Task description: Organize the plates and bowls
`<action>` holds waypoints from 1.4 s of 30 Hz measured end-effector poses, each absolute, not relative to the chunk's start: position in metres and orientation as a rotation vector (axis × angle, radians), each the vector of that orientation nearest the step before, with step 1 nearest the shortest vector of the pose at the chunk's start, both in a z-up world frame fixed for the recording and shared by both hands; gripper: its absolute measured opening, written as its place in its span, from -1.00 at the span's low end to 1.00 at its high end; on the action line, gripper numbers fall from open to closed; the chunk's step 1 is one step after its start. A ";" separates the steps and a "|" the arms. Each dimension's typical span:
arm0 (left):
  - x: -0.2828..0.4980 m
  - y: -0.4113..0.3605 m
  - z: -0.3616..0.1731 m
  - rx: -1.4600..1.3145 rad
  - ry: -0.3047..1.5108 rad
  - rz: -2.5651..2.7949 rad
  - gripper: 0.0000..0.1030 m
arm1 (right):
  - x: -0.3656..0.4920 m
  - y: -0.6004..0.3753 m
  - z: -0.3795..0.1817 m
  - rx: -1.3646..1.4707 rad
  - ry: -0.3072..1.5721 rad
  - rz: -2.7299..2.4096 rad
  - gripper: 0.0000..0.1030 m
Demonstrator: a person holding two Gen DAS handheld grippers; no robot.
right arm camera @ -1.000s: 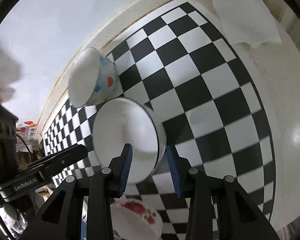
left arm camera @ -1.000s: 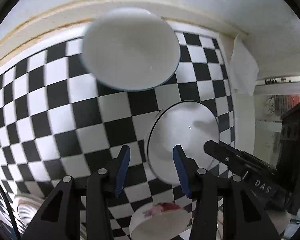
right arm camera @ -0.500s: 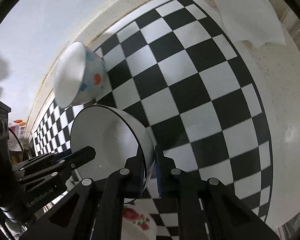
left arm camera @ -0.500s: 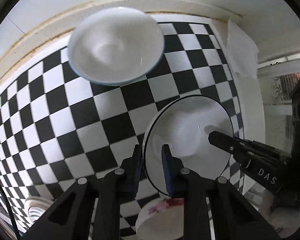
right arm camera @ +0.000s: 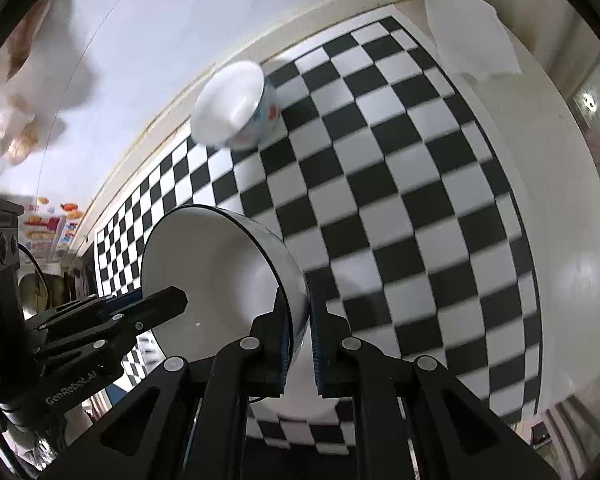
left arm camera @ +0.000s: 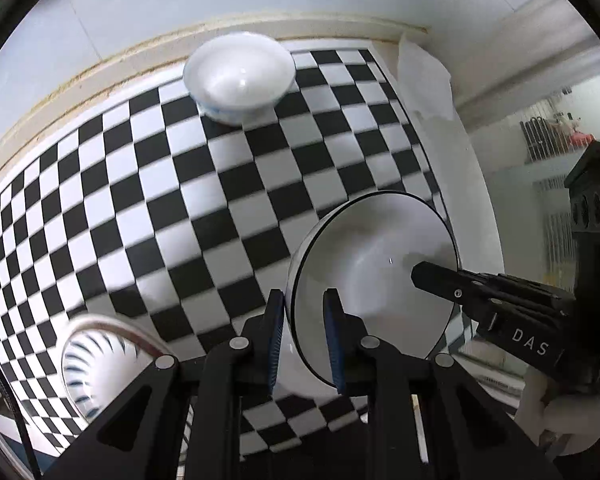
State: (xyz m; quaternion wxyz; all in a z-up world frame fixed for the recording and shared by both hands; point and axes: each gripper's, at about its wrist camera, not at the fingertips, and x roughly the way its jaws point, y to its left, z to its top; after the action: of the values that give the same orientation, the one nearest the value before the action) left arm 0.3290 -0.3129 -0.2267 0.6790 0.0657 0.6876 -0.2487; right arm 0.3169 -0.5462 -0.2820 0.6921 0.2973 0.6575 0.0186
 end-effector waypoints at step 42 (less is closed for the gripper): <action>0.278 -0.310 -0.298 0.267 1.669 -0.502 -0.66 | 0.260 -0.509 -0.330 0.606 1.616 -0.026 -0.79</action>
State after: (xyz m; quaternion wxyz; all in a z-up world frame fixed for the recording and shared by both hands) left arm 0.2784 -0.3099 -0.2983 0.6358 0.1170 0.7306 -0.2197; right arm 0.2603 -0.5091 -0.3305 0.6501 0.2665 0.7115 -0.0116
